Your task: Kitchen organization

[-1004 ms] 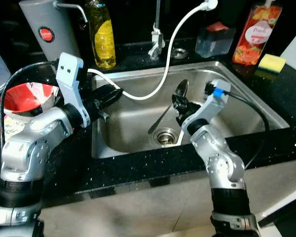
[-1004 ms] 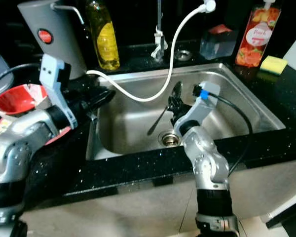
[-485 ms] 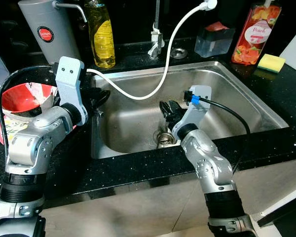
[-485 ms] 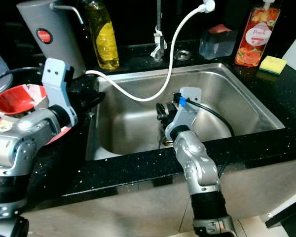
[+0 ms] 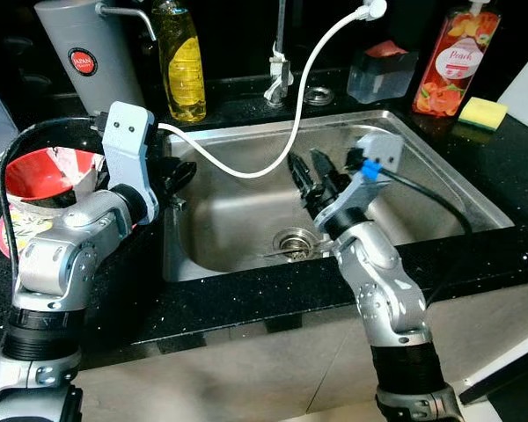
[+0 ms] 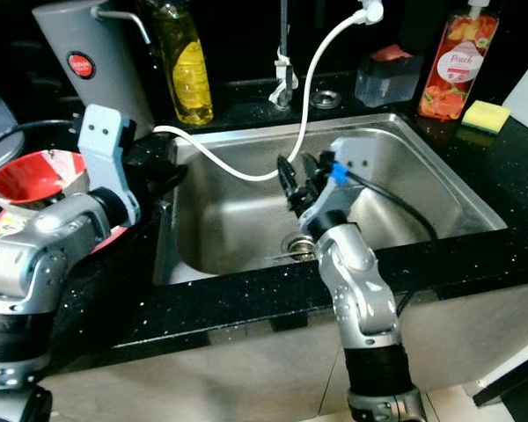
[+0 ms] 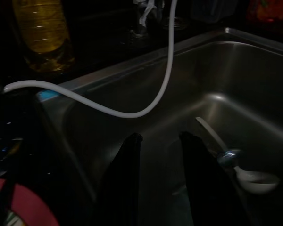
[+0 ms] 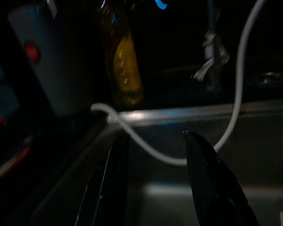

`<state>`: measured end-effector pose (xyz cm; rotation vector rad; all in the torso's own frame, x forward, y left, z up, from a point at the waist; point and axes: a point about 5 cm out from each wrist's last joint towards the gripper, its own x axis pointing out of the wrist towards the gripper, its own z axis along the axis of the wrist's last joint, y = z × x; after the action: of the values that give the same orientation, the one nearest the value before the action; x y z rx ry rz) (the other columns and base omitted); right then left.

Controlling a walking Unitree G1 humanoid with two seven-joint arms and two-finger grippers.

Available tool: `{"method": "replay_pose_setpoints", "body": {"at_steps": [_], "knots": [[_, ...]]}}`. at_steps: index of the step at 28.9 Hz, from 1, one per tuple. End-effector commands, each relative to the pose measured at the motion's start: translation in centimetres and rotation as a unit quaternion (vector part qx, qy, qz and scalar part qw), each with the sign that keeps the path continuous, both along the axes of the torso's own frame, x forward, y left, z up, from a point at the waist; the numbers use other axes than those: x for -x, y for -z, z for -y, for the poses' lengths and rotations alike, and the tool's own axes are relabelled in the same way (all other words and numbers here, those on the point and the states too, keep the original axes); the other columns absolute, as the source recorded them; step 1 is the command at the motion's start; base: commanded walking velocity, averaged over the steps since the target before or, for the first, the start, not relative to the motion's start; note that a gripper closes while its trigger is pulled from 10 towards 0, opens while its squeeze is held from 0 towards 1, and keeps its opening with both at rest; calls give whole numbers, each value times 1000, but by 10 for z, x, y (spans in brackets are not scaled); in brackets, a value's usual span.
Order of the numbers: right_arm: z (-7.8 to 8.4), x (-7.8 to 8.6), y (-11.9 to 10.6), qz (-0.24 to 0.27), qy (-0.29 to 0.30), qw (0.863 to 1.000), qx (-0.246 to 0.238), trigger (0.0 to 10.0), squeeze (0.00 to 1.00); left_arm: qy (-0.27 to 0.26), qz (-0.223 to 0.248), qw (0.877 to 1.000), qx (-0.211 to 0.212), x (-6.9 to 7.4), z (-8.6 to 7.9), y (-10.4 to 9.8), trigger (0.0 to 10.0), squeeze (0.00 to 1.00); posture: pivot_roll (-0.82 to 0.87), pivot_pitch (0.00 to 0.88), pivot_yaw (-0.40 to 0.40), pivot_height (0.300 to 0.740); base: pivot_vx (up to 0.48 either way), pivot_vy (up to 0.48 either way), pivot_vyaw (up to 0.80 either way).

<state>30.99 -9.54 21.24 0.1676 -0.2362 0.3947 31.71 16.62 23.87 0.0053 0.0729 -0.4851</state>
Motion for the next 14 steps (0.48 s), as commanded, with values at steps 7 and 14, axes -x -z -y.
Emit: {"method": "replay_pose_setpoints", "body": {"at_steps": [7, 14], "knots": [[-3, 1, 5, -13, -11, 1000, 15, 10000, 0, 1, 9, 1000, -3, 1, 3, -3, 10000, 0, 36, 0, 23, 740, 0, 0, 0], [-2, 1, 4, -10, -7, 1000, 19, 10000, 0, -4, 9, 1000, -3, 0, 3, -3, 10000, 0, 38, 0, 24, 740, 0, 0, 0]]}}
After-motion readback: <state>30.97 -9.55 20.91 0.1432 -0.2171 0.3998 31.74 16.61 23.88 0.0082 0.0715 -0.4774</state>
